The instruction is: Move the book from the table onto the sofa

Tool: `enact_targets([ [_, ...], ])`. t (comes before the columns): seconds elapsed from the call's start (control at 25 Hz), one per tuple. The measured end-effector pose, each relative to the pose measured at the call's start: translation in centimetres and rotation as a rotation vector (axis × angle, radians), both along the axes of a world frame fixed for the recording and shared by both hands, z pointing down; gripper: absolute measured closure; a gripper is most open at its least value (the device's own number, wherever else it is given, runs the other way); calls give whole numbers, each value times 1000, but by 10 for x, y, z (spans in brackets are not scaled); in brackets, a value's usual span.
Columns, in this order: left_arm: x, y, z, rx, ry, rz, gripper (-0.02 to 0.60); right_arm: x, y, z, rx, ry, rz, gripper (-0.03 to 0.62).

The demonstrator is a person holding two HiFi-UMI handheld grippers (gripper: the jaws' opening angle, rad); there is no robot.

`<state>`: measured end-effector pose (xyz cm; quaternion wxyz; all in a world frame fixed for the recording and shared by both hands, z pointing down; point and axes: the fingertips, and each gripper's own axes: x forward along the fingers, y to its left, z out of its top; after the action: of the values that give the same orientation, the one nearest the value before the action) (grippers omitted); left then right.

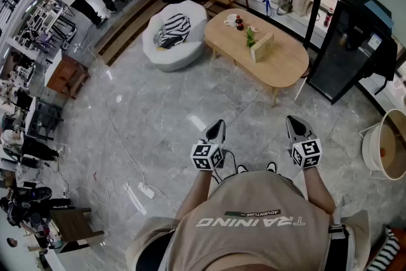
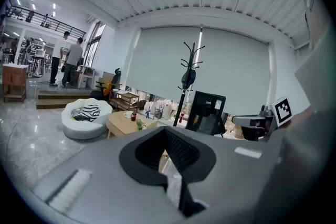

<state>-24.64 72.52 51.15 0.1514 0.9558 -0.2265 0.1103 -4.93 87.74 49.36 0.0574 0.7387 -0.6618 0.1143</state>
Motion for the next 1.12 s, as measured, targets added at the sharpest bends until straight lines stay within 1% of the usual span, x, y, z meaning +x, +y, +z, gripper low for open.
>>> enact_targets([
  [0.24,0,-12,-1,6,-6,46,591,-3,-19,-12,23,20,23,591],
  [0.36,-1,-13,-1,0,-4,71,591,-6,-22,-11,13,22,41,589],
  [0.56,-19,-16,4,-14,10,93,591,-21,-31,-7,0,32,50,589],
  [0.68,-33,-18,19,-49,7,92,591,-33,-39,-2,-19,50,39,589],
  [0.76,-38,-19,29,-93,9,89,591,-39,-43,1,-31,45,33,589],
  [0.88,-40,-19,33,-158,38,72,591,-43,-44,10,-55,15,38,591],
  [0.96,-38,-21,31,-166,52,65,591,-42,-47,14,-74,3,37,589],
  [1.04,-32,-29,31,-171,58,68,591,-39,-58,16,-86,11,19,589],
  [1.12,-22,-41,32,-196,62,68,591,-32,-72,17,-85,20,2,591],
])
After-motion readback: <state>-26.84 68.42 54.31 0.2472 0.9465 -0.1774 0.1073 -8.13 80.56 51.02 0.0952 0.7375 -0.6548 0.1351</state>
